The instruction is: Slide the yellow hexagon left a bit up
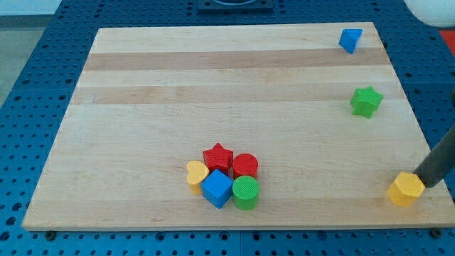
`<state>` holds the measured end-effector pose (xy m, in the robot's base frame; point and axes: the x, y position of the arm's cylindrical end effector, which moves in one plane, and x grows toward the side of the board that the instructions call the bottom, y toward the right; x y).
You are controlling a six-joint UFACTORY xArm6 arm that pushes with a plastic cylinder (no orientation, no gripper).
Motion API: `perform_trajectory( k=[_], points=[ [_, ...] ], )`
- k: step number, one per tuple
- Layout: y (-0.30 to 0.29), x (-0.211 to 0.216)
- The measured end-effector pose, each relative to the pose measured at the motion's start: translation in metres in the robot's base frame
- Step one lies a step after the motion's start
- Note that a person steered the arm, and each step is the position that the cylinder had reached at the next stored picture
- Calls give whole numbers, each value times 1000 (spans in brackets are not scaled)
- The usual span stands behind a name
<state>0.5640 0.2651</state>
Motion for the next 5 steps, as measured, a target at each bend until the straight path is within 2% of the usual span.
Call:
perform_trajectory(
  k=[2, 4, 5],
  points=[
    [32, -4],
    [32, 36],
    [30, 36]
  ],
)
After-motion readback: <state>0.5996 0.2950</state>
